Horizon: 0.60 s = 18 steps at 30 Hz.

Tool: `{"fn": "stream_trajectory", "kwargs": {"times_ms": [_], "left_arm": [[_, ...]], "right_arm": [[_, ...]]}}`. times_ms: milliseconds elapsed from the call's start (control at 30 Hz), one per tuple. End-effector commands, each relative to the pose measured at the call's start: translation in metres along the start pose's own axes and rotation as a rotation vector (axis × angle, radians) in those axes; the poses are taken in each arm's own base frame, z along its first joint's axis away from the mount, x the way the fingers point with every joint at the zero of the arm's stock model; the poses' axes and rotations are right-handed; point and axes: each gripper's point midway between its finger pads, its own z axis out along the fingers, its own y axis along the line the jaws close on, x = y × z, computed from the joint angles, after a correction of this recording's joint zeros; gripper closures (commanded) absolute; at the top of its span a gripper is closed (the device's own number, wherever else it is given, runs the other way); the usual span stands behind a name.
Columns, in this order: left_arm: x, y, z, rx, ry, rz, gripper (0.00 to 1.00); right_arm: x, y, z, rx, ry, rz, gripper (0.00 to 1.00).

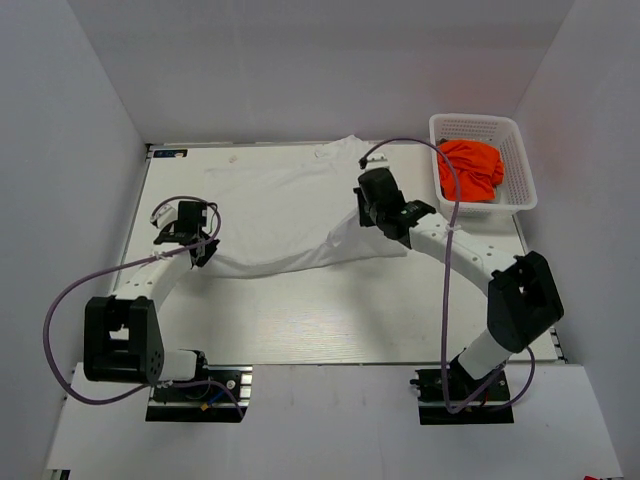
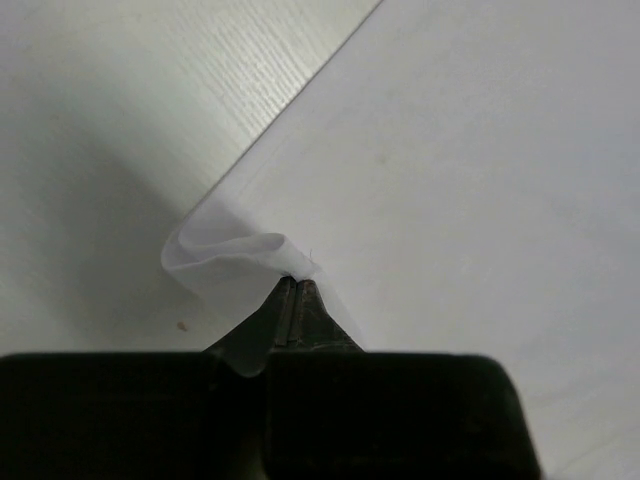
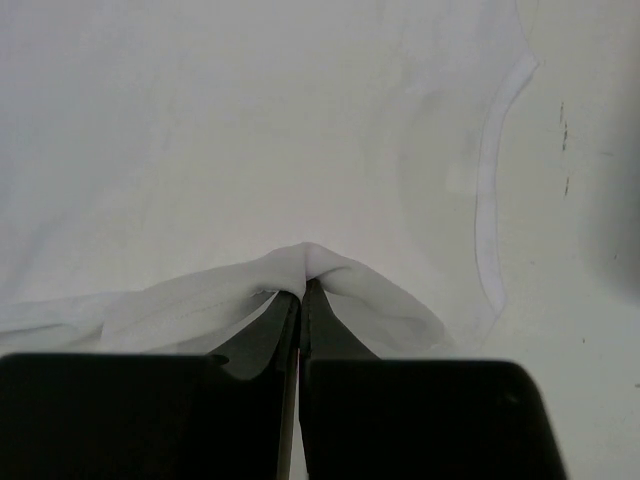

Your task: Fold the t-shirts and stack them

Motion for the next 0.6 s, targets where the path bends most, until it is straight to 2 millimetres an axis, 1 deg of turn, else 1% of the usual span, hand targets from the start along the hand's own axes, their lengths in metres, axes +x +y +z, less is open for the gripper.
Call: {"fn": "stream_trajectory", "kwargs": {"times_ms": [0, 67, 100, 133, 167, 200, 233, 267, 333, 367, 400, 433, 467, 500, 533, 567], "left_arm": [[-0.022, -0.009, 0.000, -0.025, -0.055, -0.028, 1.00], [-0.027, -0.011, 0.003, -0.039, -0.069, -0.027, 1.00], [-0.033, -0.016, 0.003, -0.036, -0.083, -0.031, 1.00], [-0.034, -0.015, 0.009, -0.054, -0.075, -0.032, 1.00], [-0.037, -0.017, 0.012, -0.064, -0.083, -0.042, 1.00], [-0.043, -0.021, 0.012, -0.069, -0.093, -0.042, 1.00], [-0.042, -0.021, 0.020, -0.093, -0.088, -0.034, 1.00], [-0.048, -0.030, 0.022, -0.084, -0.095, -0.038, 1.00], [-0.052, -0.032, 0.030, -0.114, -0.101, -0.021, 1.00], [-0.061, -0.043, 0.031, -0.106, -0.107, -0.025, 1.00], [-0.056, -0.038, 0.046, -0.150, -0.080, -0.023, 0.99], [-0.053, -0.037, 0.052, -0.177, -0.059, -0.010, 0.95], [-0.057, -0.047, 0.055, -0.171, -0.049, -0.020, 0.77], [-0.047, -0.038, 0.073, -0.235, -0.010, -0.034, 0.63], [-0.042, -0.028, 0.076, -0.294, 0.026, -0.034, 0.45], [-0.053, -0.033, 0.080, -0.299, 0.020, -0.057, 0.20]], "right_arm": [[-0.039, -0.003, 0.011, -0.030, -0.073, -0.009, 1.00], [-0.047, -0.003, 0.019, -0.044, -0.079, -0.015, 1.00], [-0.044, -0.003, 0.030, -0.060, -0.058, -0.012, 1.00], [-0.047, -0.007, 0.033, -0.057, -0.059, -0.011, 1.00], [-0.061, -0.005, 0.033, -0.066, -0.082, -0.008, 1.00], [-0.052, -0.010, 0.048, -0.058, -0.047, -0.019, 1.00], [-0.054, -0.010, 0.050, -0.061, -0.043, -0.024, 1.00], [-0.069, -0.010, 0.051, -0.071, -0.069, -0.022, 1.00], [-0.053, -0.014, 0.075, -0.064, -0.008, -0.048, 1.00], [-0.054, -0.015, 0.087, -0.054, 0.000, -0.046, 1.00], [-0.052, -0.019, 0.100, -0.038, 0.024, -0.045, 1.00], [-0.066, -0.019, 0.102, -0.039, 0.000, -0.038, 1.00], [-0.057, -0.021, 0.118, -0.029, 0.029, -0.027, 1.00], [-0.077, -0.020, 0.121, -0.033, -0.015, -0.016, 1.00], [-0.060, -0.024, 0.144, -0.028, 0.032, -0.010, 0.95], [-0.059, -0.027, 0.150, -0.019, 0.051, 0.022, 0.78]]}}
